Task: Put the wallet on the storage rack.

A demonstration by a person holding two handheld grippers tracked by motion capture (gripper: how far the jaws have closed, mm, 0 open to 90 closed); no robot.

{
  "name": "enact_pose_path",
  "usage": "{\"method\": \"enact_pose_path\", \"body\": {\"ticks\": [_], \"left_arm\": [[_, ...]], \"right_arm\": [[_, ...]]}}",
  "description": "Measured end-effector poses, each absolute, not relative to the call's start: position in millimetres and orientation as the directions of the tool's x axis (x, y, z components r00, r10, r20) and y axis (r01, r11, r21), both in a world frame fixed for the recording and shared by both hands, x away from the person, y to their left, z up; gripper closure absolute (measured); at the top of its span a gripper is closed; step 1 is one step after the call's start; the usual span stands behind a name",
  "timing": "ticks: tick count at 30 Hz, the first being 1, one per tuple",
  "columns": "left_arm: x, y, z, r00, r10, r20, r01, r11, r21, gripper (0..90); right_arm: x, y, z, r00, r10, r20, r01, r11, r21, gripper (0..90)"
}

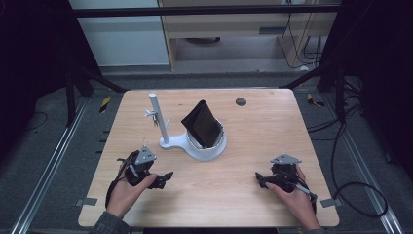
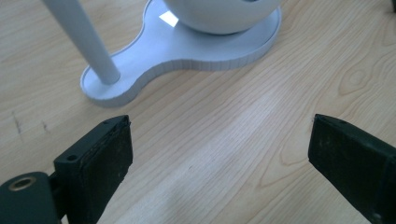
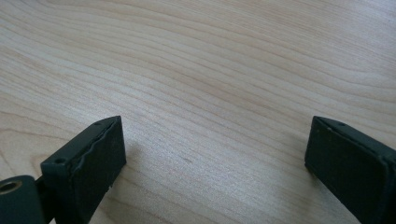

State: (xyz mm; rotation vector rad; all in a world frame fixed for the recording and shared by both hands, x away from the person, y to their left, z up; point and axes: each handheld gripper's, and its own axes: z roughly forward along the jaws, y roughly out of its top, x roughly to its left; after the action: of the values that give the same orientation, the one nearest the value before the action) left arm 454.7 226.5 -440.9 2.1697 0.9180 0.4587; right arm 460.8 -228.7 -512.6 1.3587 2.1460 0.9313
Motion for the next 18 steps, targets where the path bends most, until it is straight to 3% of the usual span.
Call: {"method": "enact_pose_path", "body": {"ticks": [18], "left_arm": [[464.9, 275.0, -482.3, 0.582, 0.812, 0.034, 0.537, -0.416, 0.734, 6.9]], "right_arm": [[460.7, -228.7, -512.6, -0.426, 0.905, -0.004, 0.614, 0.293, 0.733, 5.3]]}}
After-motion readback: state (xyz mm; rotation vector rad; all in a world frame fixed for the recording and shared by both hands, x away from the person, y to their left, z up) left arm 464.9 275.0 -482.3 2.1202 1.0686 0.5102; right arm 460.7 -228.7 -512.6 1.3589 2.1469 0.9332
